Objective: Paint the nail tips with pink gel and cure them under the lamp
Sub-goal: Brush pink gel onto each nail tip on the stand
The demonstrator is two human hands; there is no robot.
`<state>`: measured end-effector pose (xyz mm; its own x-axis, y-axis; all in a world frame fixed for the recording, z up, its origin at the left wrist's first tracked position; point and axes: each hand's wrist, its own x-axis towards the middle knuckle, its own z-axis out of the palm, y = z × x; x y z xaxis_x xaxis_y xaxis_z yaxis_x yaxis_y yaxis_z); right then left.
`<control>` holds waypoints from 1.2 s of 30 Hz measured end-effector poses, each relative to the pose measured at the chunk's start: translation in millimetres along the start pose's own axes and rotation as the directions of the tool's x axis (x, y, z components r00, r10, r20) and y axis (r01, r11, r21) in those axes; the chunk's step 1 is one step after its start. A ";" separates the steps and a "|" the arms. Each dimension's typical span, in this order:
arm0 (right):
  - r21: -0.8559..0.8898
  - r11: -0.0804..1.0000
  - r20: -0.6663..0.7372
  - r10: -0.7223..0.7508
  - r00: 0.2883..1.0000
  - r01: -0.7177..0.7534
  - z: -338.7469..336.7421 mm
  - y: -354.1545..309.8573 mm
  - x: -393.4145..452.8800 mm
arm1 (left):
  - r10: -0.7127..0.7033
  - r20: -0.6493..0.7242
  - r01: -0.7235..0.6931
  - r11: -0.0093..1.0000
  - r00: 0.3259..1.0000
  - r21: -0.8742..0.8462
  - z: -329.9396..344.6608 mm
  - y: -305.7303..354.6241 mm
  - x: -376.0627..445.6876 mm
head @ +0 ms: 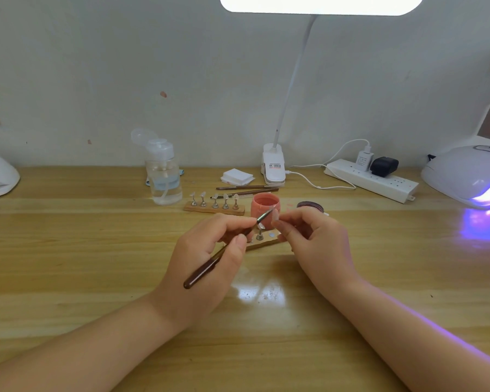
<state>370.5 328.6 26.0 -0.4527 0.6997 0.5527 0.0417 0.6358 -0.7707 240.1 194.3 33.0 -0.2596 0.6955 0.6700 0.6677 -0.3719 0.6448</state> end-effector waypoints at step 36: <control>0.013 0.998 -0.020 0.054 0.998 -0.054 8.1 16.1 3.1 | -0.611 0.122 0.569 0.781 0.783 0.257 15.2 -3.7 154.2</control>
<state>362.6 338.3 12.8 -0.4323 0.7392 0.5164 0.0541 0.5929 -0.8034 208.2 312.3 128.3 -0.5259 0.8462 0.0857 0.5526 0.2633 0.7908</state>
